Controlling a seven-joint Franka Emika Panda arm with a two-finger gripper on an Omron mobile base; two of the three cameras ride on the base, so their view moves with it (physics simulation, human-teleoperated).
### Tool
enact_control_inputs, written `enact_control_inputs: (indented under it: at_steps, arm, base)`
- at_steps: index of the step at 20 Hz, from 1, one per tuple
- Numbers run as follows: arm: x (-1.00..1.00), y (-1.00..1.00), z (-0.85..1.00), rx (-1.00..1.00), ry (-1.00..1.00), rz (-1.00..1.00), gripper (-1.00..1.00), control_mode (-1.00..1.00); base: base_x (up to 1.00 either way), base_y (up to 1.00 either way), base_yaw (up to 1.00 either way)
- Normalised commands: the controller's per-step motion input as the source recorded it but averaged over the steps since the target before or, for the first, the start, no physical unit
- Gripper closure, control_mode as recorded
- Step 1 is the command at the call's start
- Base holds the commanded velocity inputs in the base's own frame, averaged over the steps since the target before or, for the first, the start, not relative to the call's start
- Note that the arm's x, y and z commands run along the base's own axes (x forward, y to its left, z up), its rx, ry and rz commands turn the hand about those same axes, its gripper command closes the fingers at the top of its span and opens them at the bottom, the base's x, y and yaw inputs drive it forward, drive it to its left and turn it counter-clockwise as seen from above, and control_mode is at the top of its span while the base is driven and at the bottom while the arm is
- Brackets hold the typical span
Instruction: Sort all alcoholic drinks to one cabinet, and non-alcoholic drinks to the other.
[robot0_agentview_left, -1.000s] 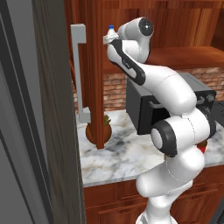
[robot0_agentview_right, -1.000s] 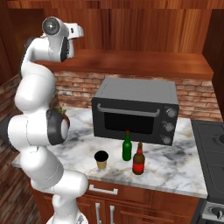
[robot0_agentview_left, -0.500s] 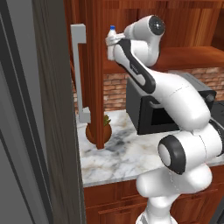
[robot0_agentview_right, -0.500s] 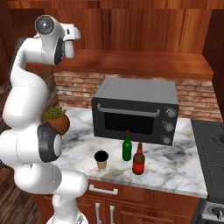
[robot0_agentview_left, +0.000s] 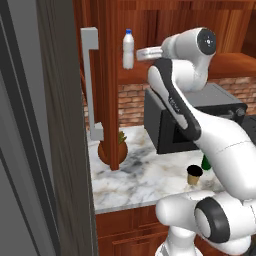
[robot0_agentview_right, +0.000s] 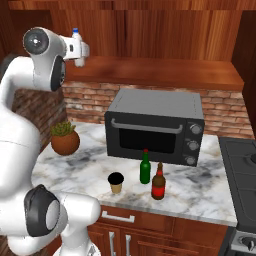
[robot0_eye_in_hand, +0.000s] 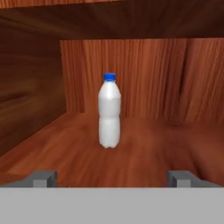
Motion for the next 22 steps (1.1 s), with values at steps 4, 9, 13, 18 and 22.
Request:
enact_control_inputs:
  at_steps: [4,9,13,18,22]
  arm:
    - [-1.0,-0.14,0.0,0.0,0.0,-0.2,-1.0,-1.0]
    - [-1.0,-0.03,0.0,0.0,0.03,-0.27,-1.0,-1.0]
    - [-0.8,-0.14,-0.11,0.0,0.12,-0.29,-1.0,-1.0]
    - [-0.56,-0.22,-0.26,0.02,0.17,-0.32,-1.0,-1.0]
    - [-0.37,-0.14,-0.29,0.04,0.15,-0.35,-1.0,-1.0]
  base:
    - [0.0,0.0,0.0]
    - [0.0,0.0,0.0]
    - [0.0,0.0,0.0]
    - [0.0,0.0,0.0]
    - [0.0,0.0,0.0]
